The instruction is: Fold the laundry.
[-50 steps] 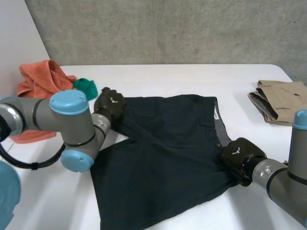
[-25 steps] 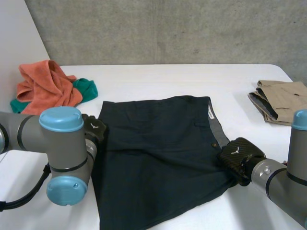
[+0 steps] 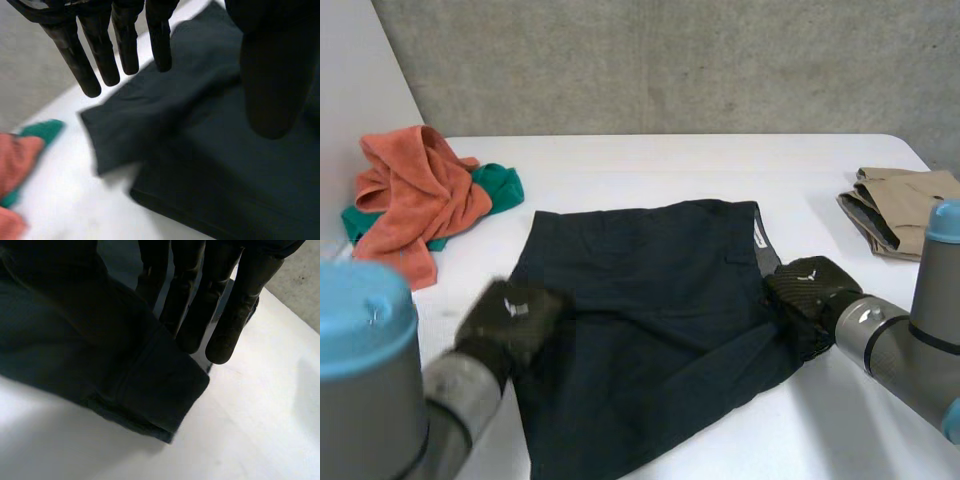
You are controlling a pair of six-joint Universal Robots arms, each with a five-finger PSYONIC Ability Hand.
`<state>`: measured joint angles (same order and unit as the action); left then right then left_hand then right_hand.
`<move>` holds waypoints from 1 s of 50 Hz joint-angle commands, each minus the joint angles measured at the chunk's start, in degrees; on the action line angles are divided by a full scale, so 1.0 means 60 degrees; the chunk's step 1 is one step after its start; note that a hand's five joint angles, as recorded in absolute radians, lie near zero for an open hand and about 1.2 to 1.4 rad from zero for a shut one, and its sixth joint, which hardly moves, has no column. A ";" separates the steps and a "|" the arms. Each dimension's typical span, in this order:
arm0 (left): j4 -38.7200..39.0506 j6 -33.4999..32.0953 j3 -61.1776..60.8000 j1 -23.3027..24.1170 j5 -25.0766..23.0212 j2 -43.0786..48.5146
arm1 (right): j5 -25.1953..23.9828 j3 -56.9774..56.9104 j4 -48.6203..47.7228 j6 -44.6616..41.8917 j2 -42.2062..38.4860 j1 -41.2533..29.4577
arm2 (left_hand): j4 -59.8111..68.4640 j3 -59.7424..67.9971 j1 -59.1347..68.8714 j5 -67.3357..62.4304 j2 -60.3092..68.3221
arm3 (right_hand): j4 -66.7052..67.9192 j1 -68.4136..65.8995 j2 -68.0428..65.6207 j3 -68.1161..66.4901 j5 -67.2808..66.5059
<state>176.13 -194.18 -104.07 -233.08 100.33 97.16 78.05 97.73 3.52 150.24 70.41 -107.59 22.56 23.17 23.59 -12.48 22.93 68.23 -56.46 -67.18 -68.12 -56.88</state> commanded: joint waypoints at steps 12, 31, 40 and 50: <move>-0.1699 0.2495 -0.1171 0.1186 -0.0067 0.0138 | -0.0264 -0.0307 -0.0309 0.0903 -0.0471 -0.0013 | 0.2339 0.2238 0.2167 -0.2352 0.2277 | 0.1962 -0.3924 -0.2136 -0.1980 -0.2187; -0.0571 0.2392 -0.1054 0.1670 0.0724 0.1281 | -0.0294 -0.0117 -0.0323 0.0888 -0.0456 0.0002 | 0.5256 0.5155 0.5084 -0.5269 0.5194 | 0.1962 -0.3924 -0.2136 -0.1980 -0.2187; -0.0249 0.2246 -0.1025 0.1772 0.0841 0.1721 | -0.0308 -0.0087 -0.0309 0.0888 -0.0354 0.0016 | 0.8090 0.7989 0.7918 -0.8104 0.8029 | 0.1962 -0.3924 -0.2136 -0.1980 -0.2187; -0.0058 0.1997 -0.0908 0.2255 0.1442 0.1590 | -0.0338 0.0001 -0.0309 0.0888 -0.0032 0.0046 | 0.9573 0.9472 0.9401 -0.9587 0.9512 | 0.1962 -0.3924 -0.2136 -0.1980 -0.2187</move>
<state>175.33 -181.03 -110.04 -221.40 107.11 107.42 76.18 97.53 1.67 155.57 69.17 -107.42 67.00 66.40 62.68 -56.57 66.85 68.23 -56.46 -67.18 -68.48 -56.88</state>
